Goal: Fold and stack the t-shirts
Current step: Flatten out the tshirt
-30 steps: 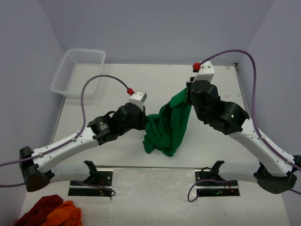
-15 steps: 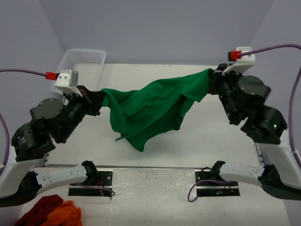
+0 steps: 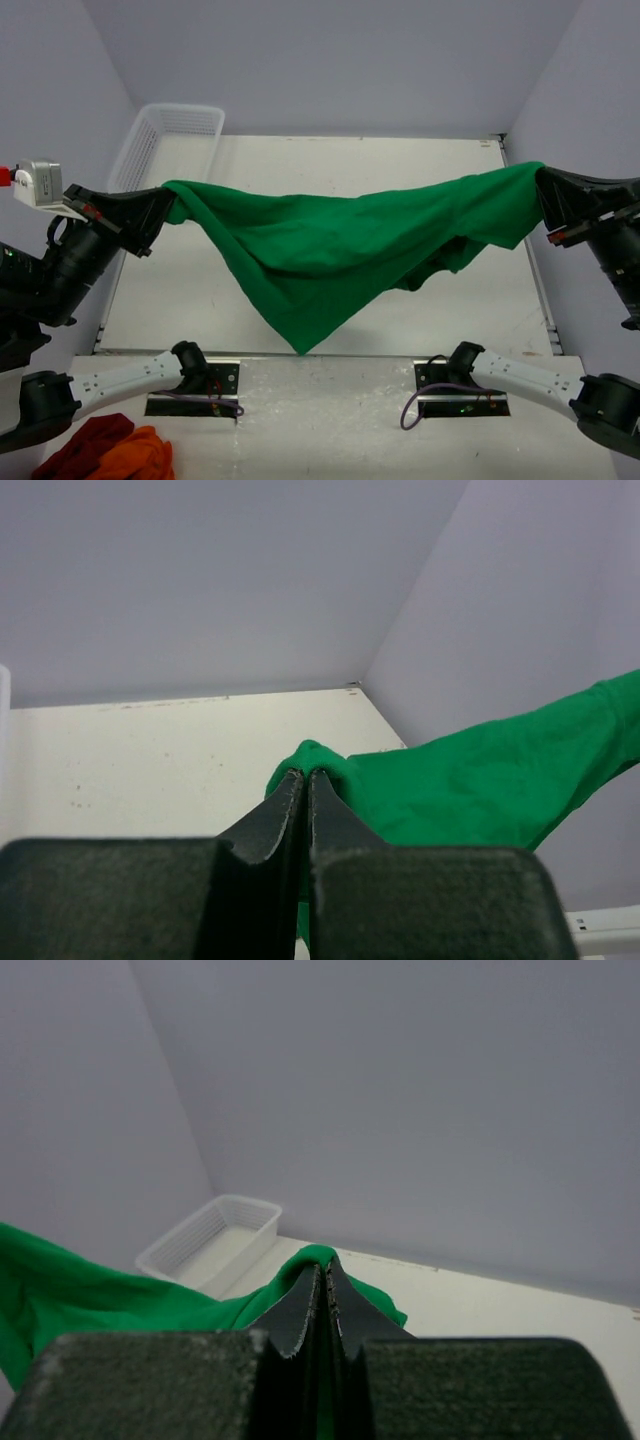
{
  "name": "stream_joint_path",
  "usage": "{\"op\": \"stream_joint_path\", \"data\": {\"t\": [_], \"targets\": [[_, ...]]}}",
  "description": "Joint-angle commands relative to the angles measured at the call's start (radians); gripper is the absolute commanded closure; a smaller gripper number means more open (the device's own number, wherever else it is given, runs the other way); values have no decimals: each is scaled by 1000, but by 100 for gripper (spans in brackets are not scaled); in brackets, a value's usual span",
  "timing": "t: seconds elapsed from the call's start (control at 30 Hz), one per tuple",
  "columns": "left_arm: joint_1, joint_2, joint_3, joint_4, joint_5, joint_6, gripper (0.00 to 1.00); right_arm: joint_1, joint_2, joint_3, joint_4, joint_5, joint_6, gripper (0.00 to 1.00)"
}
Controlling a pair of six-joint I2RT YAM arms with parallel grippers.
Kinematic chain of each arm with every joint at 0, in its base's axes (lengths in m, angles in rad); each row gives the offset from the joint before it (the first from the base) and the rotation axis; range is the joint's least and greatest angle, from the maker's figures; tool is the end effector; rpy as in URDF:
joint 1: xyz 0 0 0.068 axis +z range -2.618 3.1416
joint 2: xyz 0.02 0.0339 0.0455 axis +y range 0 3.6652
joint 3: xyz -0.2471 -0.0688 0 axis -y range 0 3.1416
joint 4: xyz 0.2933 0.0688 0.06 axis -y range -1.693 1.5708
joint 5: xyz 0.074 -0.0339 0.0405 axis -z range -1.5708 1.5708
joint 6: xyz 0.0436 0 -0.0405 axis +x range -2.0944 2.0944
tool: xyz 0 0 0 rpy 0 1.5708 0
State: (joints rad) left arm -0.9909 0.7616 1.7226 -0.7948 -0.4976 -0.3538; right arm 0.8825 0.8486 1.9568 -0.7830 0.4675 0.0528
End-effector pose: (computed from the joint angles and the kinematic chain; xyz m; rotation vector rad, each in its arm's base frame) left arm 0.0562 -0.0478 0.5774 0.0395 1.4682 -0.7557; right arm 0.0411 0.0191 0.6242 -0.1228 1.2927 0.5117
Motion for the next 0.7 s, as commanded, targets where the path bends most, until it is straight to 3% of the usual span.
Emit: {"op": "stream_joint_path", "data": {"t": [0.0,0.17,0.33,0.4,0.43,0.5,0.57,0.67], "targets": [[-3,-7,-29,66,59,12,100,-1,-2,-15,-35,-87,2,100],[-3,62,-138,-15,-175,-127,100,-1,58,-73,-15,46,-8,100],[0,215,-322,-56,-312,-339,100,-22,230,-151,34,143,21,100],[67,304,-389,-29,-273,-376,100,-48,266,-218,59,120,53,100],[174,344,-449,8,-148,-360,100,-75,289,-254,74,108,89,100],[283,372,-515,101,-55,-347,100,-109,317,-363,100,48,131,100],[459,421,-587,164,62,-324,100,-155,377,-453,111,19,177,100],[610,517,-592,181,99,-317,100,-238,498,-510,123,-50,219,100]]}}
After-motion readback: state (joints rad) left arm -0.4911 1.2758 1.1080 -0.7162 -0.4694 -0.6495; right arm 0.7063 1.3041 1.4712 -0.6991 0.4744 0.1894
